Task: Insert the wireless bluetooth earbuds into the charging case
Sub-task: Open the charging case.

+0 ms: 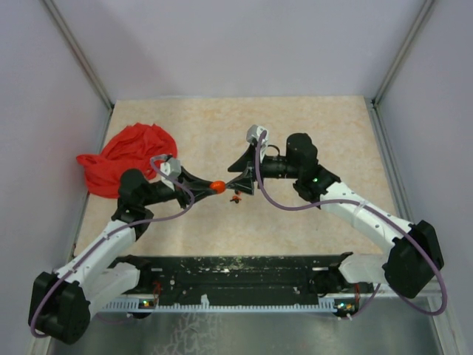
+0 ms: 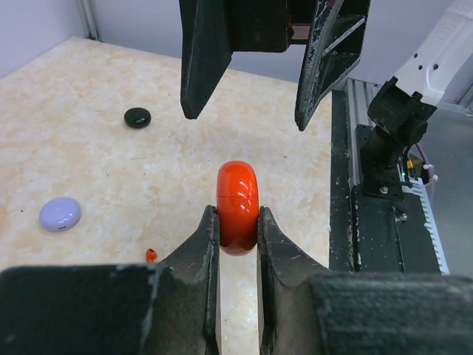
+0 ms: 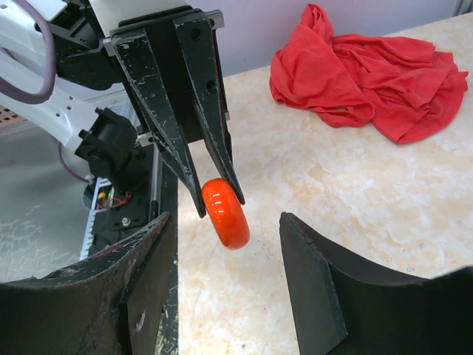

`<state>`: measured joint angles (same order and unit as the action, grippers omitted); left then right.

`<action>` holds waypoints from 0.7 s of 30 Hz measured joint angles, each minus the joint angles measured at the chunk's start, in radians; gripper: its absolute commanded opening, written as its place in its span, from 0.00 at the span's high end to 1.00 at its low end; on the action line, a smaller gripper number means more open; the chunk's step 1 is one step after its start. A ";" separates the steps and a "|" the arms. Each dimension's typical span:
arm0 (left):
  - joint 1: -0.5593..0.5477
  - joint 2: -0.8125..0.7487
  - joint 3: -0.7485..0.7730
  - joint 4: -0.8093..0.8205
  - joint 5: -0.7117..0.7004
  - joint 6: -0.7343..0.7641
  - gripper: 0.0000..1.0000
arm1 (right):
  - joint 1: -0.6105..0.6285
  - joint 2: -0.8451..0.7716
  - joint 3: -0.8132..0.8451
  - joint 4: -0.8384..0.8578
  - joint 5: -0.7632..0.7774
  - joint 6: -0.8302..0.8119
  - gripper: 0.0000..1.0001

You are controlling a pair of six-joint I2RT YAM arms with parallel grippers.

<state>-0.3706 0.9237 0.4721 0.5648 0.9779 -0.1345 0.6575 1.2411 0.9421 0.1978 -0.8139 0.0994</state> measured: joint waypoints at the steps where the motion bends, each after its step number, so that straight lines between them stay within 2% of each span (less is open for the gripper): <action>1: 0.000 0.000 0.000 0.005 0.002 -0.001 0.99 | 0.000 0.000 0.000 0.000 0.000 0.001 0.40; 21: 0.000 0.000 -0.019 0.068 0.006 -0.030 0.99 | -0.013 0.000 -0.034 0.053 0.000 0.029 0.39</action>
<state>-0.3706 0.9237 0.4526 0.6327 0.9844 -0.1642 0.6449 1.2411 0.9081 0.2508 -0.8135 0.1287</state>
